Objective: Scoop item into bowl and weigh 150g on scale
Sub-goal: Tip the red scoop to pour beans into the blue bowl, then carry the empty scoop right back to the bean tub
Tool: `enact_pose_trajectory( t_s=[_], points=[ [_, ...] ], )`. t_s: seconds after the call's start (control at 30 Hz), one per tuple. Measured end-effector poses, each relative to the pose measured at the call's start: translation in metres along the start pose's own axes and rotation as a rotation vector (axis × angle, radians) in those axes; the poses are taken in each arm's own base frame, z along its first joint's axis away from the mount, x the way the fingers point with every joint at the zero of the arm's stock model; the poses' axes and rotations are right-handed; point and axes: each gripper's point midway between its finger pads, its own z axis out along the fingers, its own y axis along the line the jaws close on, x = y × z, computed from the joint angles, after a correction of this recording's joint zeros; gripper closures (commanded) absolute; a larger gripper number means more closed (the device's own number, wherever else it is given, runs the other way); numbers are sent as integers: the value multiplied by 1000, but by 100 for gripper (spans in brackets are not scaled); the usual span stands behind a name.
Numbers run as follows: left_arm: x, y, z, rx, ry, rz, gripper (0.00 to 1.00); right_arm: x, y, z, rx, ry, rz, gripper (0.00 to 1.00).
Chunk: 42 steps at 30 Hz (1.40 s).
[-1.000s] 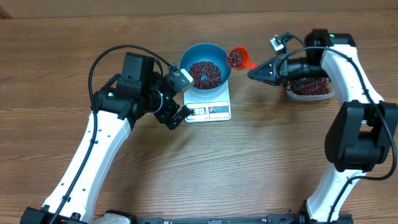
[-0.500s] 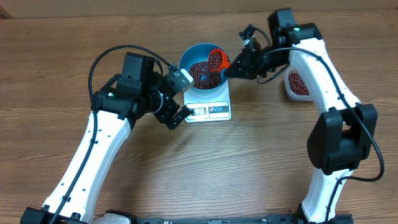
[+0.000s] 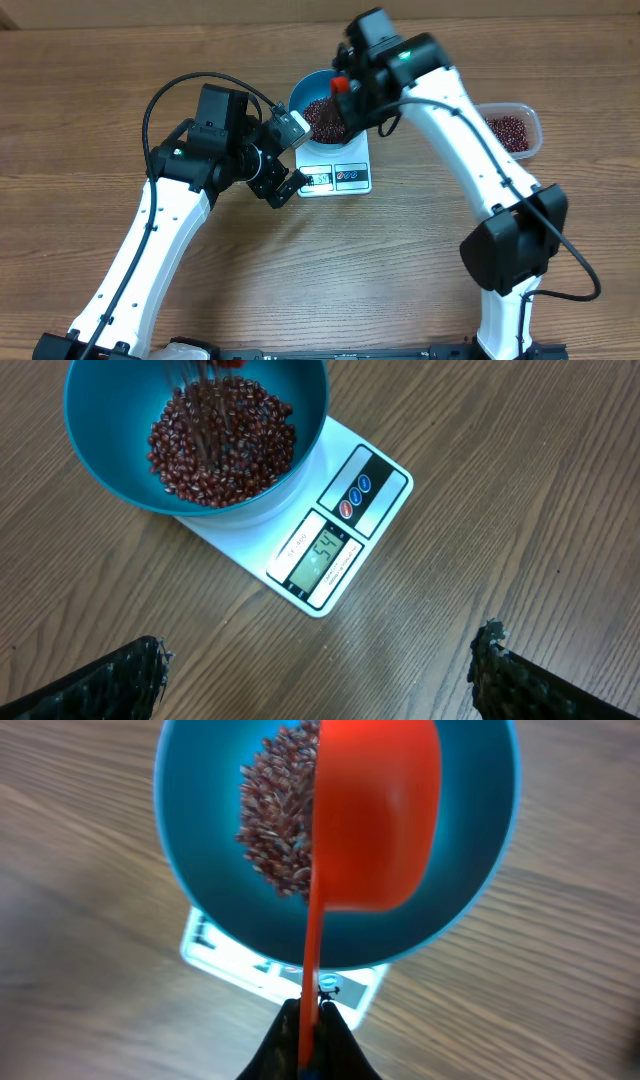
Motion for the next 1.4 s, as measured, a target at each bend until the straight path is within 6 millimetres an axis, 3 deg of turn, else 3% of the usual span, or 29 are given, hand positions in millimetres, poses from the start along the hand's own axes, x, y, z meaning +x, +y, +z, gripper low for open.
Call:
enact_pose_trajectory(
  t_s=[0.2, 0.5, 0.8, 0.97, 1.17, 1.4],
  points=[
    [0, 0, 0, 0, 0, 0, 0, 0, 5, -1, 178, -17, -82, 96],
    [0, 0, 0, 0, 0, 0, 1, -2, -3, -4, 249, -27, -90, 96],
    [0, 0, 0, 0, 0, 0, 1, -9, 5, -1, 148, -50, -68, 96],
    [0, 0, 0, 0, 0, 0, 0, -8, -3, 0, 27, -33, -13, 96],
    [0, 0, 0, 0, 0, 0, 0, -1, -40, -22, -105, -30, 93, 96],
    [0, 0, 0, 0, 0, 0, 0, 38, -123, -98, -100, -79, 282, 96]
  ],
)
